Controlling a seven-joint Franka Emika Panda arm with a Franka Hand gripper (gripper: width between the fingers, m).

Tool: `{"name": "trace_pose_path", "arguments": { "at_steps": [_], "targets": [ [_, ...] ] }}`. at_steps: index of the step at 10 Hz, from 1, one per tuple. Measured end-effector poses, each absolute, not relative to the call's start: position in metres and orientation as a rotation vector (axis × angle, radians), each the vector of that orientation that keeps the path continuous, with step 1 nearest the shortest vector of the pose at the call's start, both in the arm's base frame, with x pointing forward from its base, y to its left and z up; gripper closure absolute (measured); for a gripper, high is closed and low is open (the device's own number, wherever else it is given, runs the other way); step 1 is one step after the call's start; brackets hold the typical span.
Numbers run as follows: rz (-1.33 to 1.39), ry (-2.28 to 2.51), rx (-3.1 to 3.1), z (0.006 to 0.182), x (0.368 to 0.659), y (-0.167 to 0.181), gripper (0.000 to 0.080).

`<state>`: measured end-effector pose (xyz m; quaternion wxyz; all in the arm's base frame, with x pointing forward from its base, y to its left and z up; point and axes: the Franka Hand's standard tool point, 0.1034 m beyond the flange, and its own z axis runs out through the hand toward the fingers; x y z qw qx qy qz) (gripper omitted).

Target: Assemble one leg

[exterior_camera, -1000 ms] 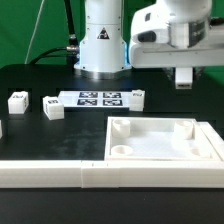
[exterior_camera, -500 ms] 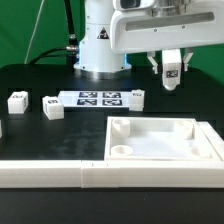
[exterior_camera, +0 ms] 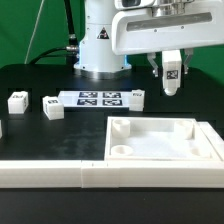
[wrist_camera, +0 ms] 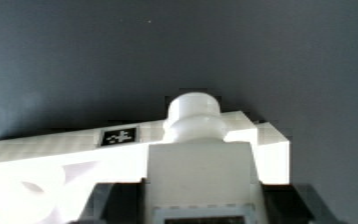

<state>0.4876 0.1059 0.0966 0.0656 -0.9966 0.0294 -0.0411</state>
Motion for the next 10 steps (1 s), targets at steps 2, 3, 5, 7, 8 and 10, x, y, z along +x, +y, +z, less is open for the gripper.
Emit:
{"name": "trace_pose_path", "arguments": {
  "at_steps": [2, 3, 5, 7, 8, 10],
  "targets": [
    [-0.177, -0.012, -2.998, 0.099, 0.519, 0.109, 0.0509],
    [-0.196, -0.043, -2.993, 0.103, 0.531, 0.111, 0.0509],
    [-0.288, -0.046, -2.986, 0.107, 0.541, 0.113, 0.0509],
    [-0.283, -0.045, -2.988, 0.105, 0.538, 0.112, 0.0509],
    [-0.431, -0.043, -2.98, 0.107, 0.545, 0.109, 0.0509],
    [-0.524, -0.081, -2.973, 0.1, 0.553, 0.11, 0.0509]
  ]
}}
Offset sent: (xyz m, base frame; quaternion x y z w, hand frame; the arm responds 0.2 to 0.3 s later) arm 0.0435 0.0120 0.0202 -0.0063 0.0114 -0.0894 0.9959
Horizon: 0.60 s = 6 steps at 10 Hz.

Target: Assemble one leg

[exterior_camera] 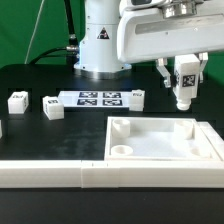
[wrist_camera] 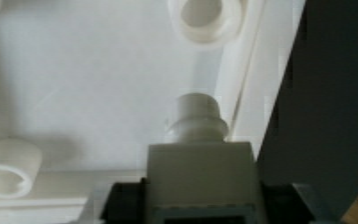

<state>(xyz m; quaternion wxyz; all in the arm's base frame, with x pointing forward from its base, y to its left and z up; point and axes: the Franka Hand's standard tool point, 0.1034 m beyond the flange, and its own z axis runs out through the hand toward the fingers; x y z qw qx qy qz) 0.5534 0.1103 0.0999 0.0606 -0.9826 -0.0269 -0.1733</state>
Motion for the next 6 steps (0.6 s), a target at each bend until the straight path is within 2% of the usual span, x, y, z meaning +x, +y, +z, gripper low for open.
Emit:
{"name": "trace_pose_path", "arguments": {
  "at_steps": [4, 6],
  "targets": [
    [-0.605, -0.122, -2.948, 0.098, 0.608, 0.114, 0.0509],
    [-0.627, -0.135, -2.946, 0.094, 0.617, 0.112, 0.0509]
  ]
}}
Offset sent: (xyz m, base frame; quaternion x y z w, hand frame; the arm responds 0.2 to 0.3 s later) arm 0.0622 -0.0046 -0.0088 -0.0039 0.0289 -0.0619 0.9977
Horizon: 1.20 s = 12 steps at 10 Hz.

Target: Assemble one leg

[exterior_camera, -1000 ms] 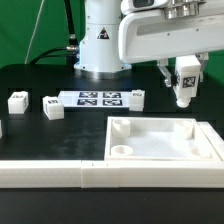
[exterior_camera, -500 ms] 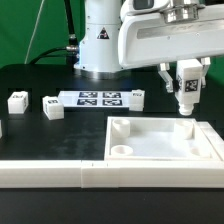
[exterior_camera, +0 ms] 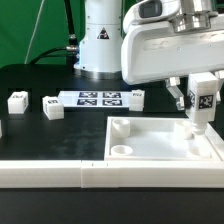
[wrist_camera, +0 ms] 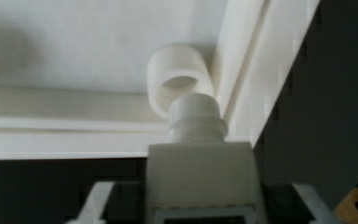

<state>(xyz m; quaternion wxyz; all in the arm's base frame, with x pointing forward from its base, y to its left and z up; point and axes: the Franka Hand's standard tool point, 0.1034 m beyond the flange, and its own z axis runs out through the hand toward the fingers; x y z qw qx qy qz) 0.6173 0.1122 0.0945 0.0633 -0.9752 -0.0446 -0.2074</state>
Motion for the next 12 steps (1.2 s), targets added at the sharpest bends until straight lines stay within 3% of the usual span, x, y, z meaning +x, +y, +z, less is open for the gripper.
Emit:
{"name": "trace_pose_path", "arguments": {
  "at_steps": [3, 8, 12],
  "targets": [
    [-0.657, -0.14, -2.945, 0.092, 0.617, 0.11, 0.0509],
    [-0.647, -0.139, -2.945, 0.071, 0.631, 0.111, 0.0509],
    [-0.64, -0.133, -2.951, 0.056, 0.626, 0.109, 0.0509]
  ]
}}
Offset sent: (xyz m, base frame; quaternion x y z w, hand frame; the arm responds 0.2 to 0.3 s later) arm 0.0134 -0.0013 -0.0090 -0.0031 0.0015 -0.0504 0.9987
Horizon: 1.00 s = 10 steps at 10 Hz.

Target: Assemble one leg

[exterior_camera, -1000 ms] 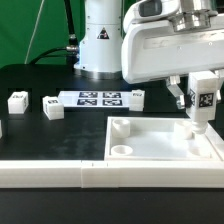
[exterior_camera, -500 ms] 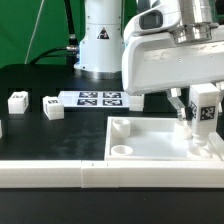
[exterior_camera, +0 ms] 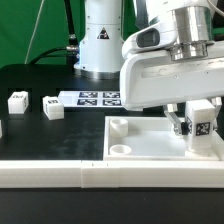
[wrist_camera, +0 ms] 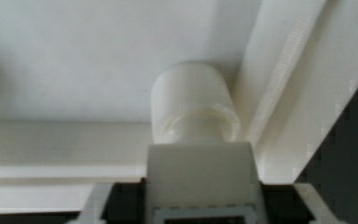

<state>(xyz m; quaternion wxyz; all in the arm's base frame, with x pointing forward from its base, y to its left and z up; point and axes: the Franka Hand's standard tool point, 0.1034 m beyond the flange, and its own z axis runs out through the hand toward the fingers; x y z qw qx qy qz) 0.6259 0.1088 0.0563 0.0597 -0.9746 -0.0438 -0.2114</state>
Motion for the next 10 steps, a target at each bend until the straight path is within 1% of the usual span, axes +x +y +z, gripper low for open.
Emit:
{"name": "trace_pose_path", "arguments": {
  "at_steps": [4, 6, 7, 8, 9, 10],
  "targets": [
    [-0.74, -0.134, -2.935, 0.0543, 0.6276, 0.113, 0.0509],
    [-0.742, -0.134, -2.935, 0.0545, 0.6277, 0.1126, 0.0509],
    [-0.743, -0.134, -2.936, 0.0545, 0.6277, 0.1125, 0.0354],
    [-0.743, -0.134, -2.936, 0.0545, 0.6277, 0.1125, 0.0354],
    [-0.743, -0.134, -2.936, 0.0545, 0.6277, 0.1125, 0.0202],
    [-0.743, -0.134, -2.936, 0.0545, 0.6277, 0.1125, 0.0166]
  ]
}}
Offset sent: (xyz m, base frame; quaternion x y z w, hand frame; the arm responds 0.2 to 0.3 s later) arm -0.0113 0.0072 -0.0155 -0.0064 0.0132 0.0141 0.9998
